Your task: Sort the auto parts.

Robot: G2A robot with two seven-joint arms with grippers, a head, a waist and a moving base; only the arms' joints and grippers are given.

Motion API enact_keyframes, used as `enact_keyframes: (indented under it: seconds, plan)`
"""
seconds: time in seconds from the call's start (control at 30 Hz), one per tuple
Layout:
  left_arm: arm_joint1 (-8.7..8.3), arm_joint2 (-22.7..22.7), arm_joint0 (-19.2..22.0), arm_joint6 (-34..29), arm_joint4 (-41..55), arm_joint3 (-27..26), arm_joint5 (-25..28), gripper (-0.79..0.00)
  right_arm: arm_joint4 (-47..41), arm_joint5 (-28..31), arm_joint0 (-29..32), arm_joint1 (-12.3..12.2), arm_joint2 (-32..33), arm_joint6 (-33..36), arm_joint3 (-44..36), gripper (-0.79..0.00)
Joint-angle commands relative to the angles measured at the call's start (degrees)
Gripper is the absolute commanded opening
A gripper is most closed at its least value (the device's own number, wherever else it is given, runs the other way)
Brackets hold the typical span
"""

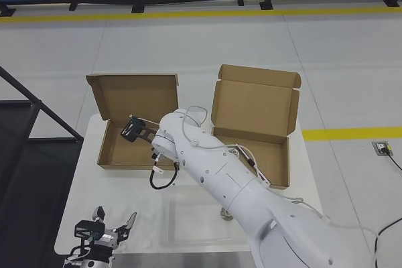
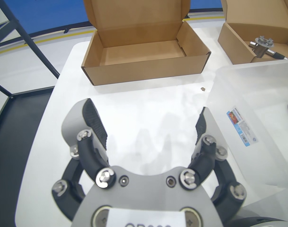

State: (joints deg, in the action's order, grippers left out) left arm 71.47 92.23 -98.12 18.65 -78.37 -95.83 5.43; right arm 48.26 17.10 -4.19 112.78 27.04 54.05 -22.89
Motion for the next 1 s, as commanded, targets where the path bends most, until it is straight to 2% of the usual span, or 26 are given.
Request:
enact_keyframes:
  seconds: [0.0,0.33,0.57,0.97]
  plan:
    - [0.0,0.0,0.0,0.0,0.0,0.0,0.0,0.0,0.0,0.0,0.0,0.0,0.0,0.0,0.0,-0.785]
    - [0.0,0.0,0.0,0.0,0.0,0.0,0.0,0.0,0.0,0.0,0.0,0.0,0.0,0.0,0.0,-0.785]
    - [0.0,0.0,0.0,0.0,0.0,0.0,0.0,0.0,-0.6,2.1,1.0,-0.5,1.6,-3.5,0.8,-0.785]
    - [0.0,0.0,0.0,0.0,0.0,0.0,0.0,0.0,-1.9,2.2,0.8,-0.6,2.6,-3.4,2.0,-0.785]
